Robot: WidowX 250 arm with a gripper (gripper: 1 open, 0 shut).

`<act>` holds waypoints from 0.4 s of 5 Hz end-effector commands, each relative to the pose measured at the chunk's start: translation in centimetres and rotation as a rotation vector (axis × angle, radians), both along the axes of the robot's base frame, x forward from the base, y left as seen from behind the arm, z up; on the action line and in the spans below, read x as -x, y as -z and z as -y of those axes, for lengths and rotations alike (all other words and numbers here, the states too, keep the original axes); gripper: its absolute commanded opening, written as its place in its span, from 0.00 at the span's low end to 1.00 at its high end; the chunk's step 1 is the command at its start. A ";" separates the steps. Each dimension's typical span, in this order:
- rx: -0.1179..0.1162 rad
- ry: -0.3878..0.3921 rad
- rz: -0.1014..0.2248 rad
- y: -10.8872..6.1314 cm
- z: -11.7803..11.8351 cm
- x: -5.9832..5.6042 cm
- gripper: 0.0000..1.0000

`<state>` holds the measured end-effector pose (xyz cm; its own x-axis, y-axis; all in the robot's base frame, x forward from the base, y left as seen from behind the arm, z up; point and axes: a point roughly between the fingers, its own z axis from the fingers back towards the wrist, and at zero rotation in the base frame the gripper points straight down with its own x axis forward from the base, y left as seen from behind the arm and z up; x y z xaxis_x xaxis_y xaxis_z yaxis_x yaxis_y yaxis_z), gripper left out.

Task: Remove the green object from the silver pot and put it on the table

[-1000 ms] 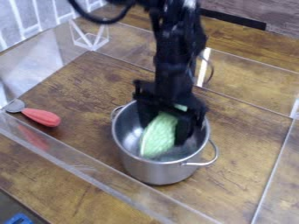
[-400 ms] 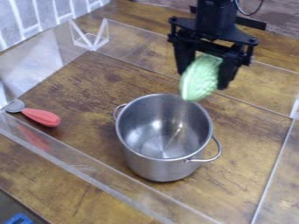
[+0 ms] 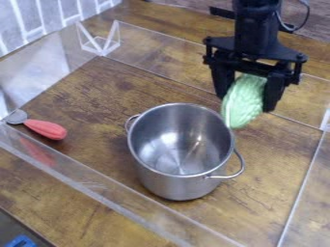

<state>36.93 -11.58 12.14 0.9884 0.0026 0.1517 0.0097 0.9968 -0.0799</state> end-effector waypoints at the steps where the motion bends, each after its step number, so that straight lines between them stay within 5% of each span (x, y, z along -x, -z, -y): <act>1: 0.039 0.008 0.051 -1.4 1.1 0.3 0.00; 2: 0.065 0.001 0.057 -0.8 1.6 0.3 0.00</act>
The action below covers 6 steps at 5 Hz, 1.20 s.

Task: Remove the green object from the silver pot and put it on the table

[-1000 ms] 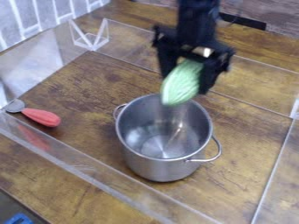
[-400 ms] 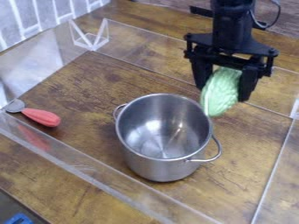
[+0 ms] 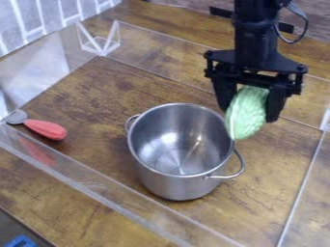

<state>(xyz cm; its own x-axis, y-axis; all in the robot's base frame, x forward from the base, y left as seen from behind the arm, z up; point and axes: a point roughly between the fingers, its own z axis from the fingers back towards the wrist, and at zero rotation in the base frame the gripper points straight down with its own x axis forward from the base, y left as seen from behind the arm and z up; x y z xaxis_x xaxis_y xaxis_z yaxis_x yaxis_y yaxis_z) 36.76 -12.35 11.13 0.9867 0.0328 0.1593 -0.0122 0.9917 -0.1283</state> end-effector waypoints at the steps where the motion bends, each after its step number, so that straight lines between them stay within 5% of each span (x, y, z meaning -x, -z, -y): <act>1: 0.023 0.024 0.055 -1.5 1.0 0.0 0.00; 3: -0.024 0.039 0.051 -2.1 0.8 -0.4 0.00; 6: -0.026 0.044 0.063 -1.9 0.8 -0.9 0.00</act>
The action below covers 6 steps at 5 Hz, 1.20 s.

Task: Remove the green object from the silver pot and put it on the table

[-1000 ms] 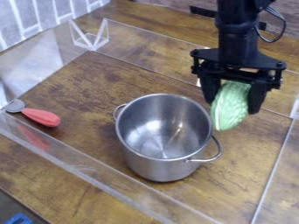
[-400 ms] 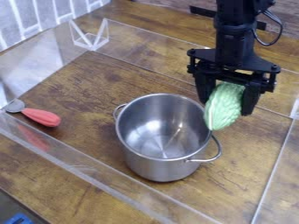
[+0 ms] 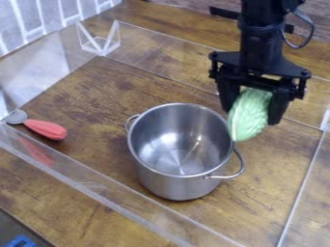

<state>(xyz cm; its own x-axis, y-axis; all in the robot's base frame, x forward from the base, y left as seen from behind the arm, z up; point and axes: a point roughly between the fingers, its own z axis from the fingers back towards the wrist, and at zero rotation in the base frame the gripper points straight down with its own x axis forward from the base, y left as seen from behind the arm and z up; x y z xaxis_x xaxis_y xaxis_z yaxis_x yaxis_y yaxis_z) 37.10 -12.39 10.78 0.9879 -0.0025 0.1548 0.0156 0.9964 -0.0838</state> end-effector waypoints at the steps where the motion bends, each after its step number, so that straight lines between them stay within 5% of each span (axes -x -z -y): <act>1: 0.022 0.020 0.076 -2.2 0.8 -0.8 0.00; 2: 0.019 0.024 0.081 -2.3 0.9 -1.1 0.00; 3: 0.016 0.024 0.081 -2.0 0.9 -1.2 1.00; 4: -0.033 0.032 0.071 -2.9 0.8 -1.3 1.00; 6: -0.046 0.018 0.052 -1.3 1.3 -0.8 1.00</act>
